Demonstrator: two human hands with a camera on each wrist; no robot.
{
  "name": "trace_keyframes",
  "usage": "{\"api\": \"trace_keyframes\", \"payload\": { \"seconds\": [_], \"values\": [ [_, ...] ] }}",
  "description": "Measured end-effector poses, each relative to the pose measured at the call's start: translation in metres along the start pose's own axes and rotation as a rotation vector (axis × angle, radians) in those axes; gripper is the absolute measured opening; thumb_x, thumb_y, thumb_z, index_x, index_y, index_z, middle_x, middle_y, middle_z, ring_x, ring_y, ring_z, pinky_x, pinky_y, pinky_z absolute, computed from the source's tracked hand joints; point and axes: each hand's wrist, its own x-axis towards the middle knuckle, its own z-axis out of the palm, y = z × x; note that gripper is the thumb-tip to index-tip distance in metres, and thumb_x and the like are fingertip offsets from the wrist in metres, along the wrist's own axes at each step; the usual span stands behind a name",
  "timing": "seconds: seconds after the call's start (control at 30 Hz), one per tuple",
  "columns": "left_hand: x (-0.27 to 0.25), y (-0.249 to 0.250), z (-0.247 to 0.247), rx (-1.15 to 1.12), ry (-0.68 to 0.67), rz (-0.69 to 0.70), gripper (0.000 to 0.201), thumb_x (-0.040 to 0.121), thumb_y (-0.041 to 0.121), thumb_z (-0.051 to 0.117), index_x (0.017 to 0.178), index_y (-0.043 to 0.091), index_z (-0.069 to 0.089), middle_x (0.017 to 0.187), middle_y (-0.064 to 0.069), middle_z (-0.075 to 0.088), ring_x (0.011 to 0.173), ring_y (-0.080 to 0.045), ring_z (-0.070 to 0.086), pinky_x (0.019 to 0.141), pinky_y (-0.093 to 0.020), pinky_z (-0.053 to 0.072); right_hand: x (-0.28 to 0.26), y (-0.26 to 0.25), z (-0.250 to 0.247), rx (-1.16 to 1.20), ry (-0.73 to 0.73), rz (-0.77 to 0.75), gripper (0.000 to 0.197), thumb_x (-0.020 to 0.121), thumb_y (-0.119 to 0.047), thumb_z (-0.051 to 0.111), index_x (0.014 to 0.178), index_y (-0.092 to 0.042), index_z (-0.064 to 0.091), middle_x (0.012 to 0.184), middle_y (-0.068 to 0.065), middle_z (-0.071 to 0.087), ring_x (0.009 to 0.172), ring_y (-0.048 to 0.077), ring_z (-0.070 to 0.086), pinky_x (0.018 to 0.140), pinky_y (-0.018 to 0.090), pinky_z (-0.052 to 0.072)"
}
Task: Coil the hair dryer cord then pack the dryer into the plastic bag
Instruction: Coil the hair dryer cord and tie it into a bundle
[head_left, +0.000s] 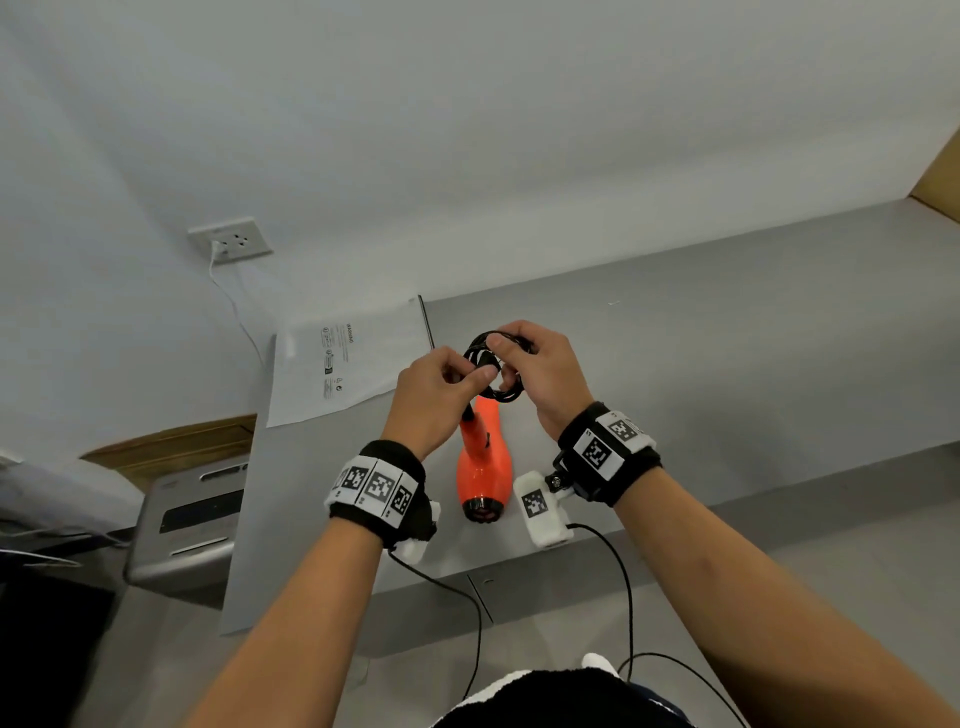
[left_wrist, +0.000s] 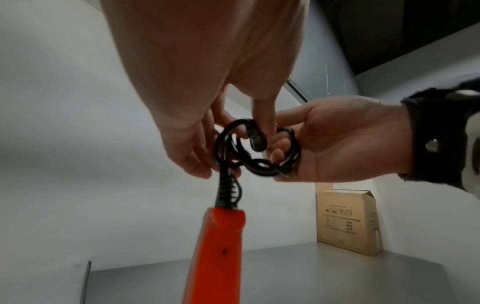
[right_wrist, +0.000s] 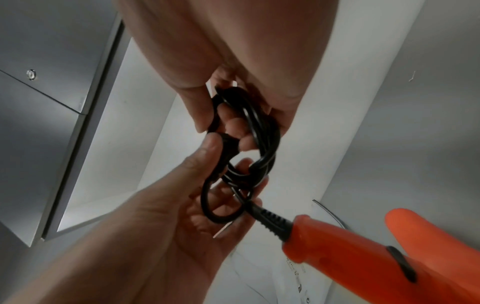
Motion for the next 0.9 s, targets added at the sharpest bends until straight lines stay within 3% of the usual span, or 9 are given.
{"api": "trace_keyframes", "payload": {
  "seconds": [0.1,0.17,0.23,0.37,0.47,0.6,0.73,0.83,0.9],
  "values": [
    [-0.001,-0.002,0.007,-0.085,0.09,-0.018,0.033,0.086,0.038,0.076,0.088,0.019,0.049,0.083,-0.016,0.07,0.067,-0.018,0.07,0.061,-0.037,0.053,-0.004,0.001,-0.002,-0.041,-0.058,-0.026,0.012,0.093,-0.011,0.063,0.097,-0.004,0.073,0.061,0.011,0.059,0.055,0.022,0.052,0.06,0.034,0.05],
    [-0.001,-0.001,0.009,-0.172,0.087,-0.033,0.028,0.092,0.029,0.071,0.102,0.018,0.047,0.076,-0.011,0.07,0.058,-0.009,0.068,0.058,-0.034,0.054,-0.009,0.001,-0.001,-0.11,-0.089,-0.056,0.014,0.094,-0.01,0.061,0.1,-0.006,0.074,0.059,0.011,0.061,0.055,0.019,0.057,0.058,0.027,0.05],
    [-0.001,-0.002,0.01,-0.234,0.042,-0.037,0.02,0.095,0.021,0.066,0.109,0.018,0.051,0.071,-0.004,0.067,0.055,-0.006,0.063,0.057,-0.028,0.051,-0.009,0.004,0.0,-0.149,-0.073,-0.064,0.015,0.095,-0.011,0.06,0.102,-0.009,0.073,0.059,0.01,0.062,0.055,0.018,0.058,0.059,0.029,0.05],
    [0.002,-0.003,0.006,-0.611,-0.072,-0.103,0.025,0.101,0.009,0.054,0.122,0.011,0.066,0.091,-0.01,0.071,0.088,-0.019,0.067,0.077,-0.033,0.05,-0.003,0.01,-0.003,-0.131,-0.007,-0.035,0.007,0.095,-0.015,0.06,0.101,-0.013,0.064,0.059,0.008,0.061,0.055,0.021,0.058,0.062,0.037,0.051],
    [0.003,0.0,0.002,-0.815,-0.077,-0.2,0.028,0.105,0.01,0.045,0.122,0.003,0.066,0.108,-0.017,0.072,0.097,-0.025,0.069,0.081,-0.034,0.05,-0.005,0.01,-0.006,-0.076,-0.077,0.004,0.004,0.097,-0.013,0.059,0.099,-0.01,0.061,0.06,0.008,0.059,0.055,0.023,0.056,0.063,0.04,0.049],
    [0.009,-0.003,0.002,-0.818,0.029,-0.213,0.023,0.103,0.0,0.049,0.115,0.004,0.068,0.102,-0.018,0.07,0.087,-0.022,0.069,0.08,-0.033,0.058,-0.004,0.011,-0.007,-0.063,-0.14,0.032,0.008,0.097,-0.011,0.06,0.099,-0.003,0.06,0.062,0.011,0.057,0.056,0.024,0.056,0.062,0.039,0.049],
    [0.01,-0.001,0.003,-0.757,0.111,-0.185,0.025,0.1,-0.005,0.054,0.121,-0.001,0.065,0.095,-0.012,0.061,0.086,-0.021,0.066,0.077,-0.036,0.063,0.002,0.019,-0.013,-0.115,-0.171,0.055,0.008,0.096,-0.012,0.061,0.1,-0.007,0.063,0.063,0.009,0.06,0.059,0.026,0.059,0.065,0.04,0.051],
    [0.003,0.004,0.007,-0.593,-0.001,-0.106,0.035,0.099,-0.002,0.056,0.131,0.011,0.063,0.106,-0.01,0.054,0.101,-0.026,0.07,0.079,-0.052,0.063,0.004,0.026,-0.013,-0.423,-0.006,-0.019,0.022,0.095,-0.018,0.059,0.116,-0.021,0.066,0.091,0.003,0.064,0.082,0.022,0.066,0.085,0.043,0.057],
    [0.003,0.005,0.008,-0.504,-0.028,-0.074,0.039,0.098,0.004,0.058,0.134,0.019,0.063,0.116,-0.011,0.055,0.11,-0.029,0.07,0.081,-0.056,0.062,-0.005,0.023,-0.009,-0.598,0.103,-0.102,0.037,0.096,-0.024,0.059,0.132,-0.021,0.058,0.115,0.003,0.053,0.103,0.018,0.058,0.096,0.035,0.051]
  ]
}}
